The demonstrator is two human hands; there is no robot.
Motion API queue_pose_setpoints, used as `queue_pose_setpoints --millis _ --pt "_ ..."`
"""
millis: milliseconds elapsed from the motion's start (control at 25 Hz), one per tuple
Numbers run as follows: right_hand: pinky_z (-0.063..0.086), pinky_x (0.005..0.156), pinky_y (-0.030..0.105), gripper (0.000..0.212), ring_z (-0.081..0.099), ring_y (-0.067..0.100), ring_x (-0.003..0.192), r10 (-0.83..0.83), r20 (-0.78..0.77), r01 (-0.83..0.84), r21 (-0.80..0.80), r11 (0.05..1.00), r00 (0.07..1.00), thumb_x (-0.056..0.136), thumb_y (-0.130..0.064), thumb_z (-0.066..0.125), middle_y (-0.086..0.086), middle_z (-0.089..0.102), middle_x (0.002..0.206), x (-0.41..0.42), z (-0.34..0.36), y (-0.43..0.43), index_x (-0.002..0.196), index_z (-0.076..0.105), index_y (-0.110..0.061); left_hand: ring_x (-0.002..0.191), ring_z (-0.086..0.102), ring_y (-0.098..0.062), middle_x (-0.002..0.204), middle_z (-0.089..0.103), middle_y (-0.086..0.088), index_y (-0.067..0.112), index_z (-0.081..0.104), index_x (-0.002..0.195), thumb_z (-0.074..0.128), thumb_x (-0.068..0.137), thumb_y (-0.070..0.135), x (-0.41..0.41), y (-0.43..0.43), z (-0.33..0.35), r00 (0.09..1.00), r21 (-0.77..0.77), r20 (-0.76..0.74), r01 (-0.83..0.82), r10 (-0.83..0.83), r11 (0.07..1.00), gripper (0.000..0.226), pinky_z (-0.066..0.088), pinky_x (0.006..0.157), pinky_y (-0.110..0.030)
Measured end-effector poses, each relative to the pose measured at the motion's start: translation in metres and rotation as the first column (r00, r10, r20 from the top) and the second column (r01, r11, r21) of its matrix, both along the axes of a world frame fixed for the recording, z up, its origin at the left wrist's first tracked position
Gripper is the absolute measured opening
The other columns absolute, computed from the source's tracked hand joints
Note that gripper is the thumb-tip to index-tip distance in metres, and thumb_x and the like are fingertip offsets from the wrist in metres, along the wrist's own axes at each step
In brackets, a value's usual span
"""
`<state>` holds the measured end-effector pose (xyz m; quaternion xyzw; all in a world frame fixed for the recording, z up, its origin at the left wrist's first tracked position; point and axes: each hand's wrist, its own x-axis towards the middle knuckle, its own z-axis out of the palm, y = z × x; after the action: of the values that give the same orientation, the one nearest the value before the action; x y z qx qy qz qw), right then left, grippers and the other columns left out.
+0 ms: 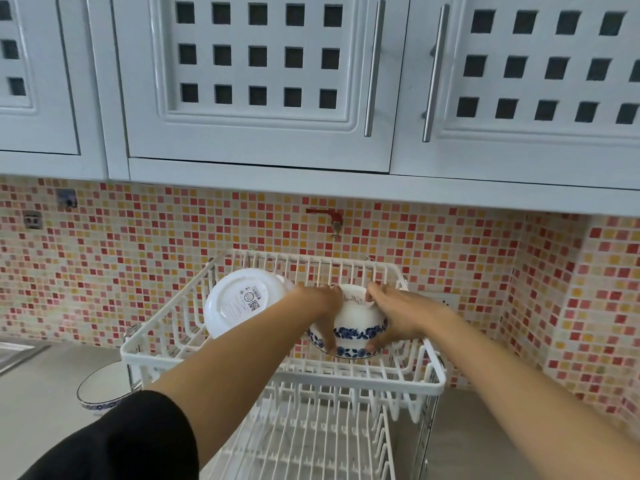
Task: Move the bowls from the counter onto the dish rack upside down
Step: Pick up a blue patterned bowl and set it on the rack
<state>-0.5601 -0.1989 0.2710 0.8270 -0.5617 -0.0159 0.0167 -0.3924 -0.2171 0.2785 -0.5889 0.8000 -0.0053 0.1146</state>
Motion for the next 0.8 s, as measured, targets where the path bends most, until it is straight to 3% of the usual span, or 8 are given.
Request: queue_pose_setpoints --millis 120,160,280,360,480,680,800 --pt "0.048 0.092 0.035 0.082 0.051 0.018 0.113 -0.015 0.044 0.011 0.079 0.997 0.999 0.07 -0.046 0.075 0.001 0.043 0.14 -0.001 0.012 0.001 0.136 0.032 -0.024 0.145 0.019 -0.033 0.161 -0.004 -0.008 0.011 -0.008 0.151 0.079 0.072 0.024 0.001 0.011 0.014 0.997 -0.002 0.027 0.068 -0.068 0.998 0.118 0.03 0.114 -0.049" --pt "0.046 0.098 0.036 0.074 0.048 0.017 0.119 -0.013 0.105 0.004 0.085 0.996 0.994 0.075 -0.035 0.073 0.001 0.04 0.143 0.001 0.021 0.002 0.137 0.034 -0.023 0.147 0.014 -0.033 0.161 -0.007 -0.008 0.01 -0.009 0.151 0.072 0.078 0.011 0.005 0.017 0.025 0.995 -0.041 -0.005 0.104 -0.104 0.994 0.109 0.028 0.116 -0.046" --pt "0.046 0.102 0.039 0.057 0.049 0.019 0.124 0.05 0.298 -0.031 -0.066 0.997 0.953 0.084 -0.011 0.057 0.001 0.039 0.147 0.024 0.053 0.008 0.138 0.041 -0.021 0.143 0.029 -0.029 0.158 0.021 -0.014 0.005 0.015 0.15 0.046 0.086 -0.007 0.035 0.038 0.067 0.977 -0.244 -0.084 0.173 -0.199 0.954 0.073 0.031 0.115 -0.037" --pt "0.046 0.102 0.038 0.049 0.051 0.022 0.123 0.14 0.373 -0.068 -0.2 0.977 0.917 0.09 -0.009 0.049 0.0 0.043 0.144 0.06 0.071 0.018 0.137 0.043 -0.02 0.135 0.043 -0.027 0.149 0.04 -0.015 0.004 0.029 0.146 0.04 0.088 -0.006 0.071 0.054 0.092 0.978 -0.338 -0.133 0.108 -0.161 0.935 0.059 0.037 0.109 -0.034" --pt "0.042 0.102 0.031 0.043 0.05 0.016 0.125 0.278 0.461 -0.172 -0.259 0.95 0.843 0.093 -0.011 0.045 -0.001 0.05 0.139 0.131 0.084 0.031 0.136 0.046 -0.018 0.133 0.044 -0.026 0.146 0.045 -0.012 0.006 0.037 0.143 0.038 0.092 -0.001 0.14 0.07 0.106 0.987 -0.407 -0.146 0.002 -0.067 0.914 0.052 0.037 0.108 -0.035" --pt "0.05 0.09 0.031 0.04 0.06 0.02 0.109 0.352 0.53 -0.304 -0.18 0.936 0.771 0.095 -0.016 0.042 0.008 0.058 0.131 0.276 0.059 0.039 0.133 0.05 -0.015 0.133 0.044 -0.028 0.145 0.046 -0.014 0.006 0.043 0.14 0.037 0.093 0.0 0.282 0.079 0.072 0.974 -0.338 -0.134 -0.218 0.182 0.916 0.048 0.036 0.109 -0.037" --pt "0.051 0.072 0.031 0.047 0.06 0.023 0.095 0.296 0.56 -0.28 -0.118 0.953 0.773 0.094 -0.02 0.041 0.013 0.053 0.133 0.354 0.037 0.038 0.14 0.039 -0.013 0.131 0.047 -0.028 0.144 0.048 -0.013 0.008 0.048 0.137 0.039 0.093 0.003 0.361 0.069 0.046 0.928 -0.266 -0.195 -0.363 0.319 0.893 0.045 0.038 0.108 -0.038"
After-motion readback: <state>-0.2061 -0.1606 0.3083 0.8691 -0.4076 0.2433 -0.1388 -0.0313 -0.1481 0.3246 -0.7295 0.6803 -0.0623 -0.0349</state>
